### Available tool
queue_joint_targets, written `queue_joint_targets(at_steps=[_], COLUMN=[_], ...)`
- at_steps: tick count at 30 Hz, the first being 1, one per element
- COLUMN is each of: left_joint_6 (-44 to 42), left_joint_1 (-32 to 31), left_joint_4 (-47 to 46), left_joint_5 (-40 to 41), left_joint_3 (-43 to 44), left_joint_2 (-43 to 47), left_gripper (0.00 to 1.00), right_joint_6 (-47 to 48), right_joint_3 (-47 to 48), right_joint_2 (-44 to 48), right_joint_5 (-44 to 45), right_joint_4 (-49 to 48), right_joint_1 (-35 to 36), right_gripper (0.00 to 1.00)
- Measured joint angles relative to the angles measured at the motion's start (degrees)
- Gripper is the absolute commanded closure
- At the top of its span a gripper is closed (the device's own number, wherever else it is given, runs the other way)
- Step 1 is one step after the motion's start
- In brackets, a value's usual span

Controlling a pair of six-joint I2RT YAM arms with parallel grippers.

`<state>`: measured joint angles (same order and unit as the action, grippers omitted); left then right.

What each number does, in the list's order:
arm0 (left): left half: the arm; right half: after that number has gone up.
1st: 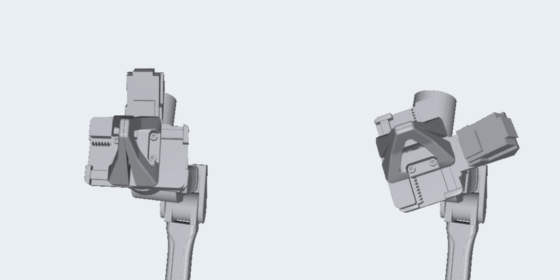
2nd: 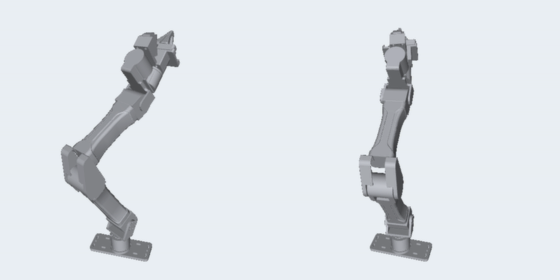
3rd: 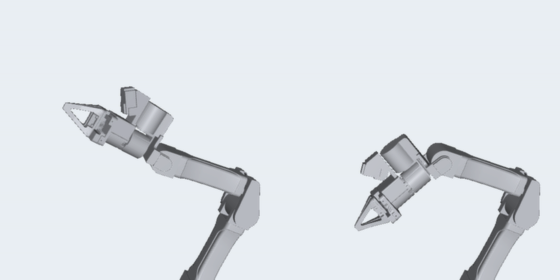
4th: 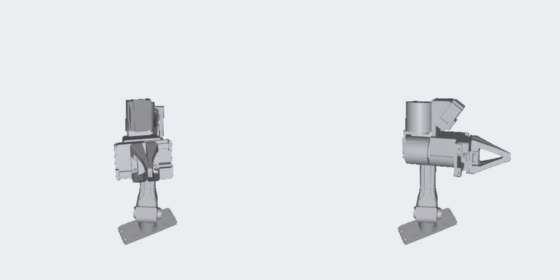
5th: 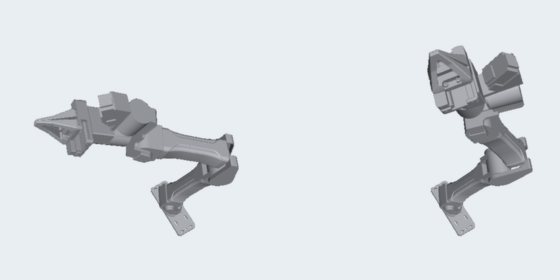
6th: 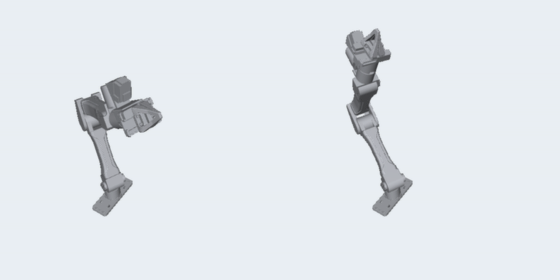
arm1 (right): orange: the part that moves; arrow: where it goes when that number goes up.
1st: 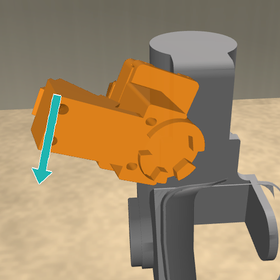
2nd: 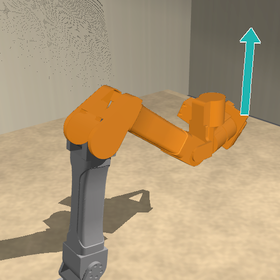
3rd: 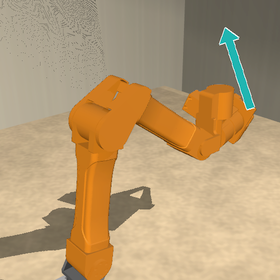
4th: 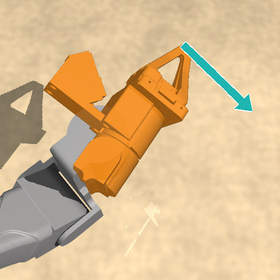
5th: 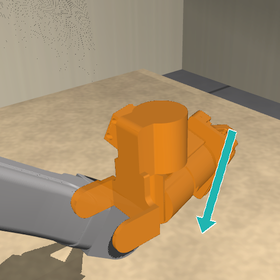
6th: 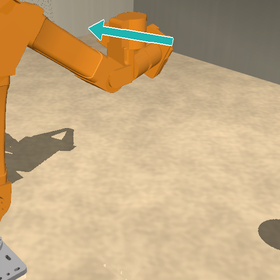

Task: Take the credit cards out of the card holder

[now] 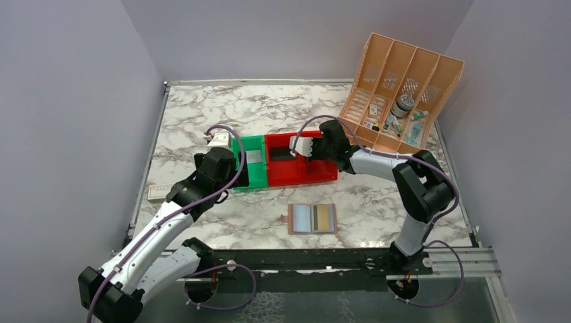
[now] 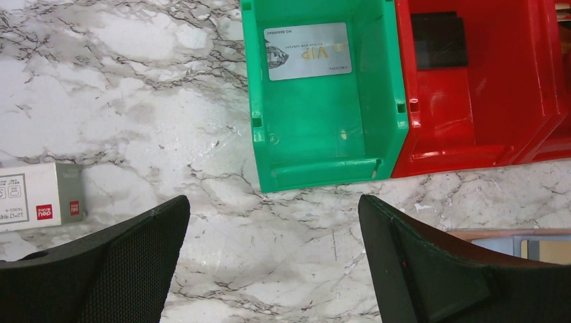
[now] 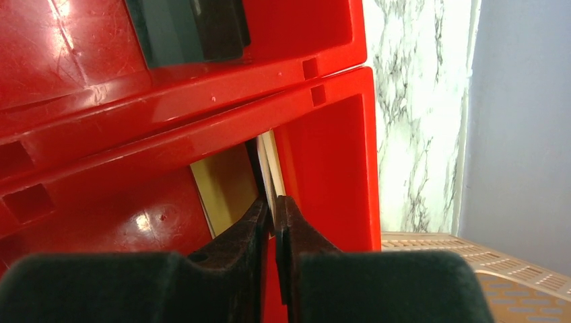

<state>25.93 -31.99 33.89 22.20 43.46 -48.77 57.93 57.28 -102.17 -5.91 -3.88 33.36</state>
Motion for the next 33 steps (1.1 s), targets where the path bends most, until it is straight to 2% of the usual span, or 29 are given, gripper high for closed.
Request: queue_joint_targets(at_steps=[2,8,11,25,28,30,33], left_joint_6=[0.0,-0.2,-0.2,-0.8,-0.8,-0.8,-0.8], left_joint_1=[0.0,0.0,0.0,0.0,0.0,0.0,0.0], left_joint_4=[0.0,0.0,0.0,0.0,0.0,0.0,0.0], left_joint_5=[0.0,0.0,0.0,0.0,0.0,0.0,0.0], left_joint_3=[0.0,0.0,0.0,0.0,0.0,0.0,0.0], left_joint_2=[0.0,-0.1,-0.2,-0.5,-0.8,-1.1,-1.3], left_gripper=[0.01,0.01,0.01,0.01,0.01,0.01,0.01], right_joint_6=[0.2,0.7,0.3,-4.8,-8.6,-14.1,-27.7], right_joint_3=[0.0,0.0,0.0,0.0,0.0,0.0,0.0], right_joint_2=[-0.1,-0.1,-0.1,1.4,2.7,4.1,6.9], right_joint_5=[-0.1,-0.4,-0.4,-2.3,-2.3,-1.9,-1.1], right_joint_4=[0.3,0.9,0.9,2.3,2.0,1.1,0.3], right_joint_1=[-0.1,-0.5,-0.5,-0.9,-0.9,-0.9,-1.0], right_gripper=[0.79,0.76,0.67,0.64,0.65,0.69,0.7])
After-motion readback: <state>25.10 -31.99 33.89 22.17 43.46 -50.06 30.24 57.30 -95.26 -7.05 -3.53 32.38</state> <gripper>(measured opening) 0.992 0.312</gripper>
